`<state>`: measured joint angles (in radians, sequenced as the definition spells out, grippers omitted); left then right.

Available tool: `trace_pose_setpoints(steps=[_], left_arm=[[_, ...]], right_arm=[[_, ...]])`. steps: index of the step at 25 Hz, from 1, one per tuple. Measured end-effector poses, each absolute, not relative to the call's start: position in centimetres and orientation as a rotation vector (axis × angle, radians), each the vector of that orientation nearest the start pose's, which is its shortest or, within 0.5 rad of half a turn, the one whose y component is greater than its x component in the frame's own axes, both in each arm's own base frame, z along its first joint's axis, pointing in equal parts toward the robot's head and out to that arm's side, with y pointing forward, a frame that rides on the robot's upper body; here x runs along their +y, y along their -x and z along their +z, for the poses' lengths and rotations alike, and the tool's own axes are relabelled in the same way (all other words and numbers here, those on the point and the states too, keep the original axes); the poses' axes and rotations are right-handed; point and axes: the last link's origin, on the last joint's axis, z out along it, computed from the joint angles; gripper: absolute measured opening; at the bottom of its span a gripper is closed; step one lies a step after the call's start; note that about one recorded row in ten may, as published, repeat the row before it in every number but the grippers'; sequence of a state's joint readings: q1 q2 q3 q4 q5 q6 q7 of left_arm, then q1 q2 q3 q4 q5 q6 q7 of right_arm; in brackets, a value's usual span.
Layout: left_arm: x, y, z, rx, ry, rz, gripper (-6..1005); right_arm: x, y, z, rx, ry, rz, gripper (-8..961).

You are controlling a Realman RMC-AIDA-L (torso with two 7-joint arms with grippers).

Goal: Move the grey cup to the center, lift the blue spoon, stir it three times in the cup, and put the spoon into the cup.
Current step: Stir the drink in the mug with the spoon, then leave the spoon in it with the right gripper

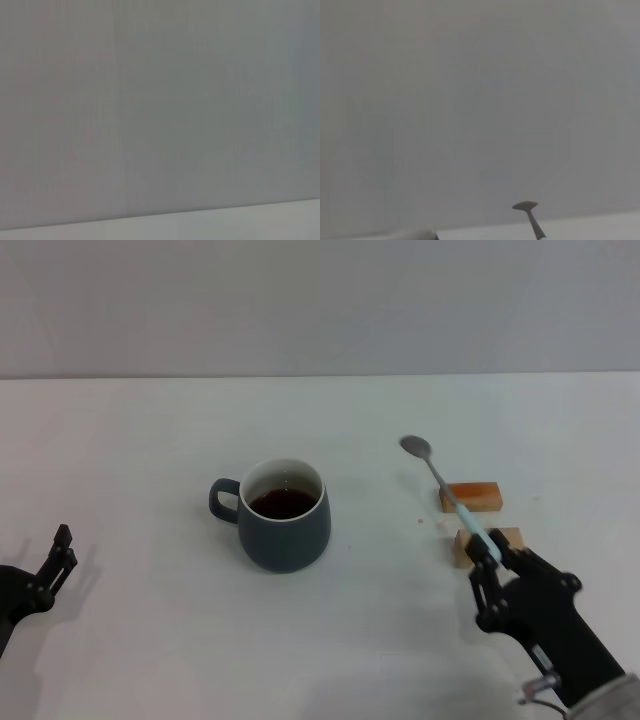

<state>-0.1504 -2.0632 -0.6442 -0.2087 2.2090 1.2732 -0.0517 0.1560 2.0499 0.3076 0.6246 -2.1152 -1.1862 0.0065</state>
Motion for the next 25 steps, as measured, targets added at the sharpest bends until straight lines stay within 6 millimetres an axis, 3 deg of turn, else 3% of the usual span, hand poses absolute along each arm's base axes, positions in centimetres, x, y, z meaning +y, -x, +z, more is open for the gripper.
trace_pose_setpoints(steps=[8, 18, 24, 25], left_arm=[[22.8, 37.9, -2.4, -0.574, 1.608, -0.545, 856], [22.8, 37.8, -2.5, -0.576, 1.609, -0.545, 855], [22.9, 37.7, -2.6, -0.578, 1.608, -0.549, 855], [22.9, 37.7, -2.6, -0.578, 1.607, -0.549, 855]], right_arm=[[24.8, -22.1, -9.1, 0.626, 1.943, 0.869, 177], [29.7, -12.7, -6.3, 0.531, 2.137, 0.745, 182], [29.9, -7.2, -3.7, 0.425, 2.296, 0.663, 184], [29.9, -7.2, -3.7, 0.425, 2.296, 0.663, 185]])
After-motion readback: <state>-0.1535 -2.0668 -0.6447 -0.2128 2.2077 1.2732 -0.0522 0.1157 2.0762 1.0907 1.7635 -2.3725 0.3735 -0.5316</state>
